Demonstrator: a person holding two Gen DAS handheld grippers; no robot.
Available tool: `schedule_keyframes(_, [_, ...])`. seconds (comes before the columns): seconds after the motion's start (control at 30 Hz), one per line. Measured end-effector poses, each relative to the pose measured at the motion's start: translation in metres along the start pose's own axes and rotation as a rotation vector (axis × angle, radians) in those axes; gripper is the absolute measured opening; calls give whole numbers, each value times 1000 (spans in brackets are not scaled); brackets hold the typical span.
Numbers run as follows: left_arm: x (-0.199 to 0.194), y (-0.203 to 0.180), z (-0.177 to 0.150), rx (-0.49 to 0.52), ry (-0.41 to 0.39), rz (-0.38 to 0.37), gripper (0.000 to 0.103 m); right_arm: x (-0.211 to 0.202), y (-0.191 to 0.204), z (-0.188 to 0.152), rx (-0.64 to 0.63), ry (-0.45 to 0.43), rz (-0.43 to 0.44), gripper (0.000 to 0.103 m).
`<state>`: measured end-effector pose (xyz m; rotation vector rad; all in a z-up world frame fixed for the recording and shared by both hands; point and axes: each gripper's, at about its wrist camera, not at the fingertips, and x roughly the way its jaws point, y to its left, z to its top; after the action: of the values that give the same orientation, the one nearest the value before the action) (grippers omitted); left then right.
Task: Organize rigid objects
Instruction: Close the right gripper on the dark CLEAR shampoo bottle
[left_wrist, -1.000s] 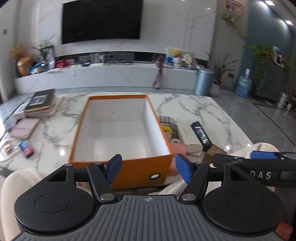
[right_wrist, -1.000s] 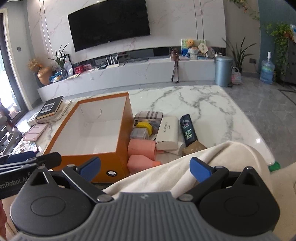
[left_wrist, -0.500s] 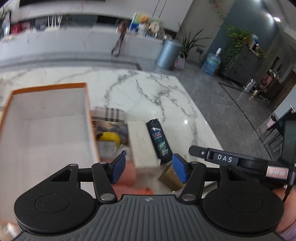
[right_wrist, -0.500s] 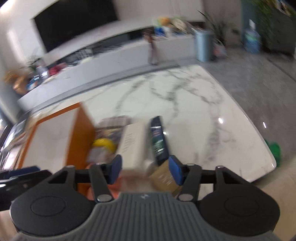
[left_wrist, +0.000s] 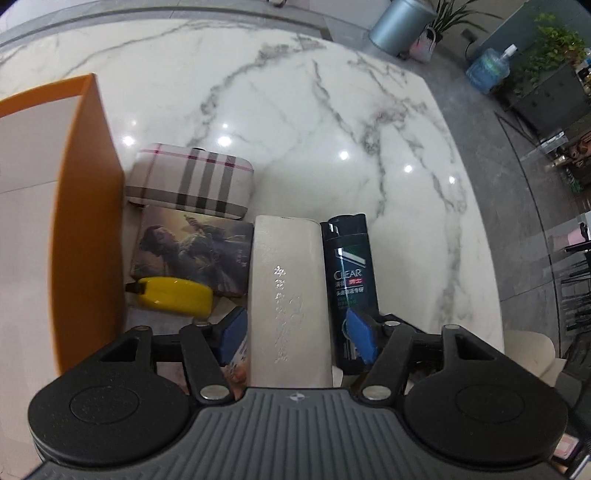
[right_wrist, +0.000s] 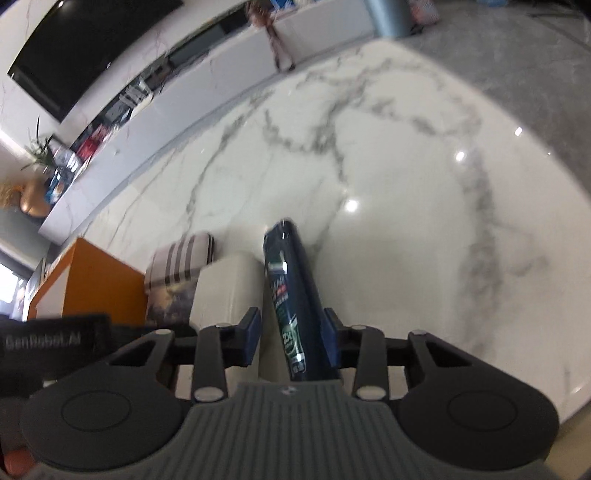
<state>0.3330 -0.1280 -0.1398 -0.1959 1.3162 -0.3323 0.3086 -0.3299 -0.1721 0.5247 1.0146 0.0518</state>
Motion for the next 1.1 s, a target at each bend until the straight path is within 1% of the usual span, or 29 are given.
schedule_keyframes(0.13, [12,-8,8,33,50,39,76,15,-6,4,2,28,-2,40])
schedule_keyframes(0.23, [22,-14,16,56,70,83,76,28,-11,7,21,74,27,39])
schedule_keyframes(0.33, [32,-20,21,63,96,106,79,25,-14,6,31,57,21,37])
schedule_keyframes(0.37, [33,-22,22,68,102,116,82,23,-16,6,42,50,14,37])
schedule_keyframes(0.5, [42,-30,22,89,114,163,86,16,-22,4,64,30,-27,37])
schedule_keyframes(0.57, [45,-32,22,96,126,172,91,14,-22,3,62,30,-43,37])
schedule_keyframes(0.63, [46,-32,23,92,129,165,92,14,-24,4,70,31,-60,38])
schedule_keyframes(0.73, [42,-29,26,82,134,161,92,11,-31,5,103,19,-61,43])
schedule_keyframes(0.8, [41,-28,26,95,144,186,88,8,-38,5,143,6,-64,43])
schedule_keyframes(0.87, [42,-24,24,93,168,183,84,6,-43,6,171,-5,-68,43])
schedule_keyframes(0.93, [45,-24,20,102,182,179,84,7,-42,6,163,-4,-63,44])
schedule_keyframes(1.1, [54,-38,9,199,169,224,82,10,-42,8,163,-15,-42,43])
